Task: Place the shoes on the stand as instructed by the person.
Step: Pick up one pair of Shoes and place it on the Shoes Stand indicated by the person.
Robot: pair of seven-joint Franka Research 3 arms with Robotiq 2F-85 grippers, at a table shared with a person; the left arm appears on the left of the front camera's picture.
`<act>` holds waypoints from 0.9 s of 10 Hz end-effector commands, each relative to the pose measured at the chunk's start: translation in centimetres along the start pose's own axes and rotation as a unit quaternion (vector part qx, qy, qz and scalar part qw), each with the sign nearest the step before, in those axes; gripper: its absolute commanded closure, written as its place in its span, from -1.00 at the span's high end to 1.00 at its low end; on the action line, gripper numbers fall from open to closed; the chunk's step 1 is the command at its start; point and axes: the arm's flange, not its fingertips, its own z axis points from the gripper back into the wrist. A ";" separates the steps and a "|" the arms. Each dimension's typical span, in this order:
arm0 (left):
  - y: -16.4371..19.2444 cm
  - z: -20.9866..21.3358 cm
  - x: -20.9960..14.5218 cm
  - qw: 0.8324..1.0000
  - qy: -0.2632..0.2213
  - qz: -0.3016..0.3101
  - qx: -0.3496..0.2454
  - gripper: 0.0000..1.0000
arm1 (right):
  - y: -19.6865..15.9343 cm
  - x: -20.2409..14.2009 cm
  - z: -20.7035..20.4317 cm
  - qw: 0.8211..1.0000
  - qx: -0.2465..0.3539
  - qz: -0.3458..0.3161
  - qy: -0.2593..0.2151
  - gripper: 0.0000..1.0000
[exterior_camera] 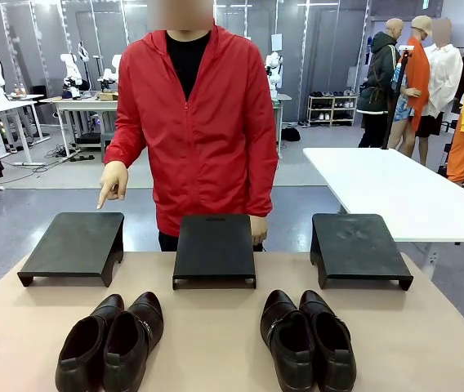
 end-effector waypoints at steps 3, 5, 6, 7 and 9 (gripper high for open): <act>-0.2 -0.1 0.2 1.000 0.000 -0.004 -0.004 1.00 | 0.1 0.2 0.1 1.000 0.004 0.012 -0.004 1.00; -0.2 -0.1 0.2 1.000 0.000 -0.004 -0.004 1.00 | 0.1 0.2 0.1 1.000 0.004 0.012 -0.004 1.00; -0.2 -0.1 0.2 1.000 0.000 -0.004 -0.004 1.00 | 0.1 0.2 0.1 1.000 0.004 0.012 -0.004 1.00; -0.2 -0.1 0.2 1.000 0.000 -0.004 -0.004 1.00 | 0.1 0.2 0.1 1.000 0.004 0.012 -0.004 1.00; -0.2 -0.1 0.2 1.000 0.000 -0.004 -0.004 1.00 | 0.1 0.2 0.1 1.000 0.004 0.012 -0.004 1.00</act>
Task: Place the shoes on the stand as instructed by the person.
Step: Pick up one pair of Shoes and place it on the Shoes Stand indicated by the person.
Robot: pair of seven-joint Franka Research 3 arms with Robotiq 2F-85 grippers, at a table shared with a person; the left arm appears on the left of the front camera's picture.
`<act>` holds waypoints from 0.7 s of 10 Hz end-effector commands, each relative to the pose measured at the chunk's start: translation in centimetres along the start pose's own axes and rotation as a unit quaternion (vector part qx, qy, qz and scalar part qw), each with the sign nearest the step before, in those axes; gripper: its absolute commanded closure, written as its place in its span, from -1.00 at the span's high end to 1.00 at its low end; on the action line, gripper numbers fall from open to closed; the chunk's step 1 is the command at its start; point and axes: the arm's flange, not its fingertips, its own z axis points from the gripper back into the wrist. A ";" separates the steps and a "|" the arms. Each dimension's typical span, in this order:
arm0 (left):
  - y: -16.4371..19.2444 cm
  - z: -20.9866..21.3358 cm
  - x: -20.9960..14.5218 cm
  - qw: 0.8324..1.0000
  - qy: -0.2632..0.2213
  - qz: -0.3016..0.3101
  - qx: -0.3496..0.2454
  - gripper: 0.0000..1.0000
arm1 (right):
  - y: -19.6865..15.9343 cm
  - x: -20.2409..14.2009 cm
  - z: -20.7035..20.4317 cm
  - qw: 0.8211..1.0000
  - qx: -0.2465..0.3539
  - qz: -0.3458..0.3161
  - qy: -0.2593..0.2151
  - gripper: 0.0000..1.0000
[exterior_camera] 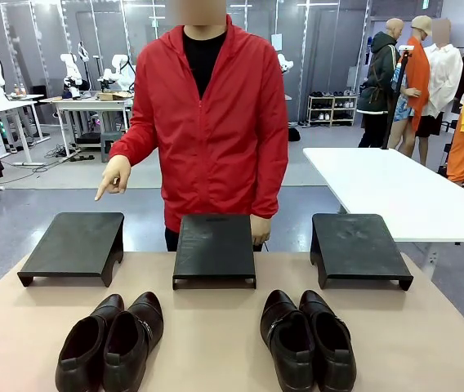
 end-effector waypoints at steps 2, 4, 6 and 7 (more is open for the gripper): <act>0.0 0.0 0.0 1.000 0.000 0.000 0.000 1.00 | 0.1 0.2 0.2 1.000 0.004 0.011 -0.004 1.00; -4.9 -2.0 1.0 0.997 0.080 -0.013 0.001 1.00 | 0.1 0.2 0.2 1.000 0.004 0.011 -0.004 1.00; -8.9 -8.3 1.7 0.984 0.177 -0.005 0.033 1.00 | 0.1 0.2 0.2 1.000 0.004 0.011 -0.004 1.00; -10.3 -11.4 1.7 0.975 0.212 0.003 0.060 1.00 | 0.1 0.2 0.2 1.000 0.004 0.011 -0.004 1.00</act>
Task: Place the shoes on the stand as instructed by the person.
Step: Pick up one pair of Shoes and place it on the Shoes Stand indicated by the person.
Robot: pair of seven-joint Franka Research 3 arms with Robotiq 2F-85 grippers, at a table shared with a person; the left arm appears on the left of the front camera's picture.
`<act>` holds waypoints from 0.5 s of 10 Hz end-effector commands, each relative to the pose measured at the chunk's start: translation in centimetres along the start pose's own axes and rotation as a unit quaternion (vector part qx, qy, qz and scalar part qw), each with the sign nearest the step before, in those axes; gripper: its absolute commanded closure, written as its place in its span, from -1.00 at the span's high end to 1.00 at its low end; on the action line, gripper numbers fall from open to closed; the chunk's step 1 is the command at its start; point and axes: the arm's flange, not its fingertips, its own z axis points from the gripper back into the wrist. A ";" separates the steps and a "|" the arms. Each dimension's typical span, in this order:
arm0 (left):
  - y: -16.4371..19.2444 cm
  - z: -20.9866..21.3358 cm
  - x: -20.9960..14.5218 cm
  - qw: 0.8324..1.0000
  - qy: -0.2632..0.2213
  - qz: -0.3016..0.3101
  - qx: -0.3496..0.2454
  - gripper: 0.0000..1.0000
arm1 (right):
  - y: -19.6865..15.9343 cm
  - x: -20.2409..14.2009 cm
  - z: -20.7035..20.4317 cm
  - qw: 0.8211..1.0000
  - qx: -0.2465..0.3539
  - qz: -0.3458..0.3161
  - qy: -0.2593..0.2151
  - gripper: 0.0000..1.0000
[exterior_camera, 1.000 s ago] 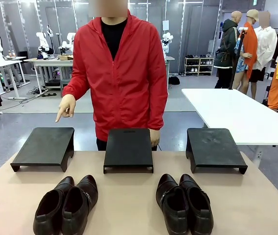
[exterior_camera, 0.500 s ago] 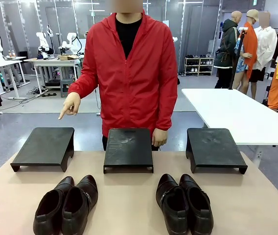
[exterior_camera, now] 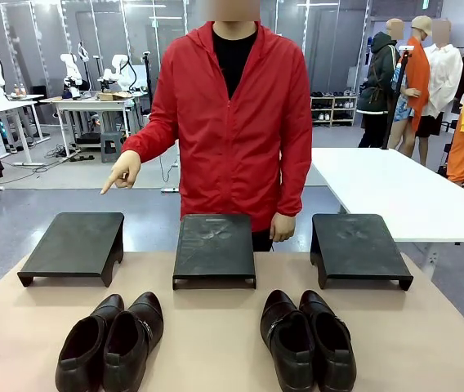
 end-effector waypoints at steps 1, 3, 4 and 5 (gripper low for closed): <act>-3.0 -4.5 2.4 0.995 0.082 0.036 0.054 1.00 | 0.1 0.1 0.2 1.000 0.005 0.011 -0.004 1.00; -5.7 -12.1 1.7 0.978 0.154 0.010 0.140 1.00 | 0.1 0.1 0.2 1.000 0.005 0.011 -0.004 1.00; -6.2 -15.2 1.3 0.967 0.168 0.002 0.191 1.00 | 0.1 0.1 0.2 1.000 0.005 0.011 -0.004 1.00; -6.4 -18.2 0.9 0.957 0.167 0.003 0.238 1.00 | 0.1 0.1 0.2 1.000 0.005 0.011 -0.004 1.00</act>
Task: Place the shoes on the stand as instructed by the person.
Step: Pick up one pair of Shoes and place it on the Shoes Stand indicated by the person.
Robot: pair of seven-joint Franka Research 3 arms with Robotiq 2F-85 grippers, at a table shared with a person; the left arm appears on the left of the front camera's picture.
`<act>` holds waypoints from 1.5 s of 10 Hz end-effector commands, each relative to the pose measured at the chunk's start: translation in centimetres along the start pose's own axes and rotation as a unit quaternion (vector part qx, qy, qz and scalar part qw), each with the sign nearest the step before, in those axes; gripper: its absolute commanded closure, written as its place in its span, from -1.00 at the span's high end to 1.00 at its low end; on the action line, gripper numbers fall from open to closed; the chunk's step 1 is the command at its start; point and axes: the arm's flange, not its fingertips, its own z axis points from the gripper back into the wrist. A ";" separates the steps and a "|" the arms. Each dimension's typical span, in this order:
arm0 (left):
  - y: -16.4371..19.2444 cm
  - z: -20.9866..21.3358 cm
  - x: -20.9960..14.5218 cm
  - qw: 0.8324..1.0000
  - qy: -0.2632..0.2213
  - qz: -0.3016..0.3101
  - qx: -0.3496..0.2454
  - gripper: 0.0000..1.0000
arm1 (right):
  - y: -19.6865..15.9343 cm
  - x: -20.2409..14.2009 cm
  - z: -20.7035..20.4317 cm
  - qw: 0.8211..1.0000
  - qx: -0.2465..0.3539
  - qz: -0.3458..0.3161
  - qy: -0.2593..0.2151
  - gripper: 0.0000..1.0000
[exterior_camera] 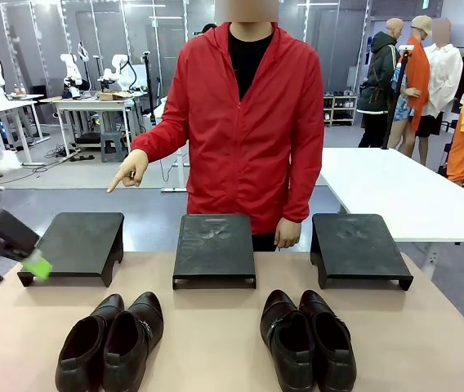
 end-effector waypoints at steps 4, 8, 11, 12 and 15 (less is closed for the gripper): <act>-2.0 -11.9 1.5 0.984 0.012 0.025 0.179 1.00 | 0.1 0.1 0.2 1.000 0.005 0.011 -0.004 1.00; -0.4 -17.6 1.0 0.979 -0.014 0.088 0.185 1.00 | 0.1 0.1 0.2 1.000 0.005 0.011 -0.004 1.00; -0.1 -20.4 0.2 0.979 -0.004 0.117 0.165 1.00 | 0.1 0.1 0.2 1.000 0.005 0.011 -0.004 1.00; -0.1 -21.3 -0.1 0.980 -0.002 0.118 0.160 1.00 | 0.1 0.1 0.2 1.000 0.005 0.011 -0.004 1.00; -0.2 -22.8 -1.2 0.978 0.005 0.137 0.159 1.00 | 0.1 0.1 0.2 1.000 0.005 0.011 -0.004 1.00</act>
